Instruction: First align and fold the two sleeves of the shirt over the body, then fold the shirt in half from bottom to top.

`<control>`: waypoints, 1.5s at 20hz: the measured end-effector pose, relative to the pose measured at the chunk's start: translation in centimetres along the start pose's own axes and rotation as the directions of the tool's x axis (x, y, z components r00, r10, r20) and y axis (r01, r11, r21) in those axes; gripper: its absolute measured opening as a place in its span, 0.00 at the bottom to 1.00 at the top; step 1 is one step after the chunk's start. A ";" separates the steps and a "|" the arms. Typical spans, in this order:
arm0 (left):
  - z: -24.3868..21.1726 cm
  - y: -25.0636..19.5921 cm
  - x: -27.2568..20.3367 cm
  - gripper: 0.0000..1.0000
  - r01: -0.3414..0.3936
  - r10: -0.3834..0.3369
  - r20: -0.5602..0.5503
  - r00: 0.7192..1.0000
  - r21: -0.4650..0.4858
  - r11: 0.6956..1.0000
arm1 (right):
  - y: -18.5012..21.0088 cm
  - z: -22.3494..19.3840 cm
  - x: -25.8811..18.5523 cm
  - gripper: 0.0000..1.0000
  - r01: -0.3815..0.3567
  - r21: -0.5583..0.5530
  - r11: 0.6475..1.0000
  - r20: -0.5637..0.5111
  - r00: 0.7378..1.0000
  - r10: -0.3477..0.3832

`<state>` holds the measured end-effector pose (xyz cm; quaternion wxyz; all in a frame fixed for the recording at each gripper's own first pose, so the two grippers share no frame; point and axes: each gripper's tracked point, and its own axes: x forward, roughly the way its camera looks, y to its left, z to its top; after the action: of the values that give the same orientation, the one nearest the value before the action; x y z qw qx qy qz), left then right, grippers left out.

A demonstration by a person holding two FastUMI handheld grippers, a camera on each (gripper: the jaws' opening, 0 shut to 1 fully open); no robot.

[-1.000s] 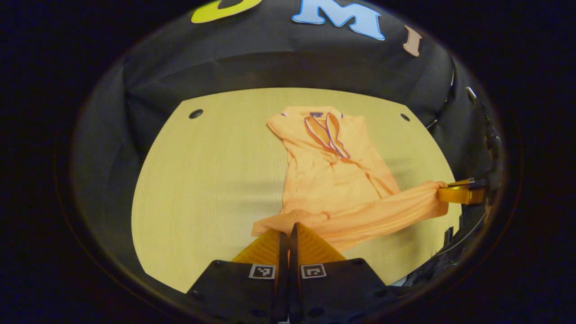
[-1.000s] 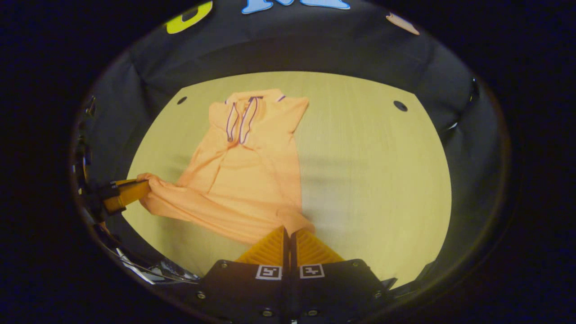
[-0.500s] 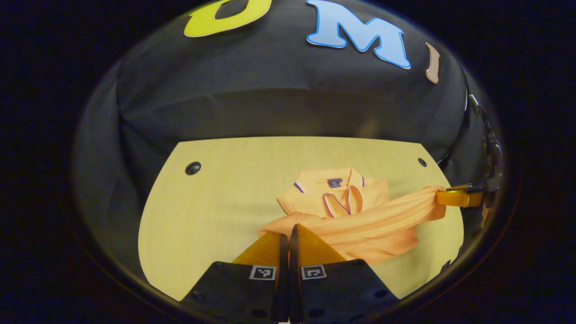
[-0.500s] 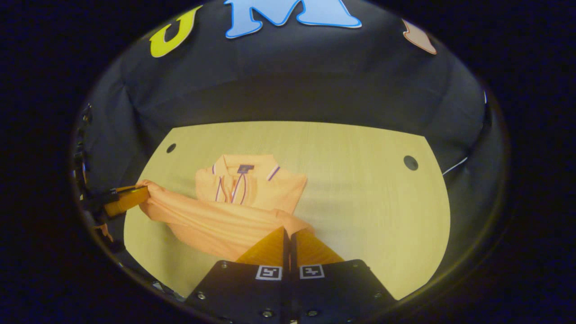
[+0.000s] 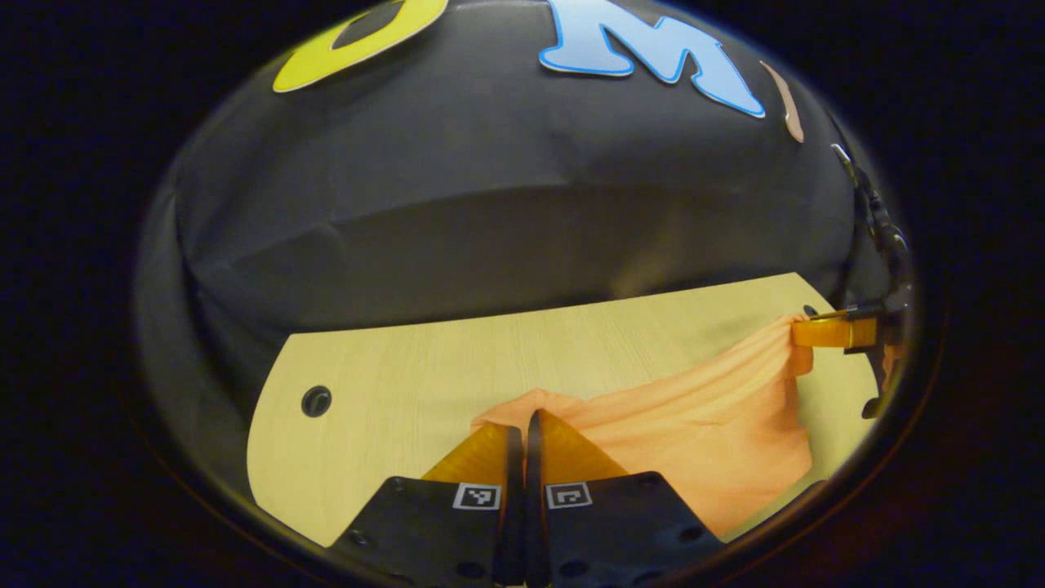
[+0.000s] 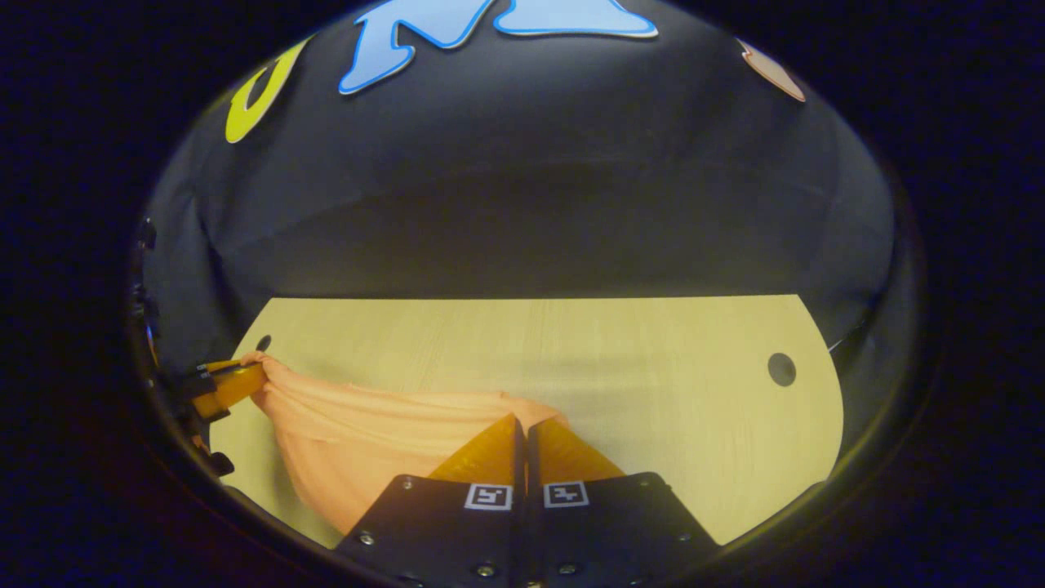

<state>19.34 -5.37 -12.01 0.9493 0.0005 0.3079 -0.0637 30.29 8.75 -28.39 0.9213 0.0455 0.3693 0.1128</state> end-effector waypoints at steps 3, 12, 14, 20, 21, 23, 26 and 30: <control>-0.3 0.0 3.0 0.06 0.010 -0.010 0.026 1.000 0.000 1.000 | -0.8 -0.8 3.2 0.00 0.007 -0.008 1.000 0.005 1.000 -0.007; -3.2 0.3 6.1 0.07 0.037 -0.035 0.030 0.999 -0.091 0.995 | -1.5 -3.1 6.3 0.00 0.023 -0.076 0.997 0.004 1.000 -0.023; -3.6 0.4 6.1 0.06 0.036 -0.035 0.012 0.999 -0.085 0.996 | -1.3 -3.6 6.2 0.00 0.025 -0.066 0.998 -0.005 1.000 -0.025; -1.7 1.6 2.9 0.65 -0.005 0.011 0.065 0.998 -0.089 0.996 | -3.2 -3.0 3.6 0.48 0.067 -0.055 0.996 0.022 0.998 -0.066; -1.2 1.7 1.7 0.63 -0.002 0.008 0.071 0.997 -0.092 0.996 | -3.3 -2.6 2.5 0.48 0.073 -0.043 0.996 0.029 0.997 -0.072; -0.2 2.0 -0.8 0.75 -0.020 0.027 0.078 0.997 -0.088 0.996 | -3.8 -1.4 0.0 0.48 0.079 -0.016 0.997 0.049 0.996 -0.078; 1.5 1.3 -5.9 0.87 -0.027 0.036 0.099 0.994 -0.090 0.996 | -3.3 -0.1 -4.6 0.48 0.075 -0.005 0.997 0.066 0.995 -0.075; 4.1 0.2 -13.7 0.98 -0.047 0.055 0.124 0.991 -0.064 0.997 | -2.5 2.4 -12.9 0.48 0.063 0.015 0.998 0.101 0.993 -0.064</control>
<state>10.77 -3.68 -0.65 0.9677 -0.0247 0.2493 -0.0298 23.35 3.20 -18.42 0.9418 0.0447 0.3238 0.0787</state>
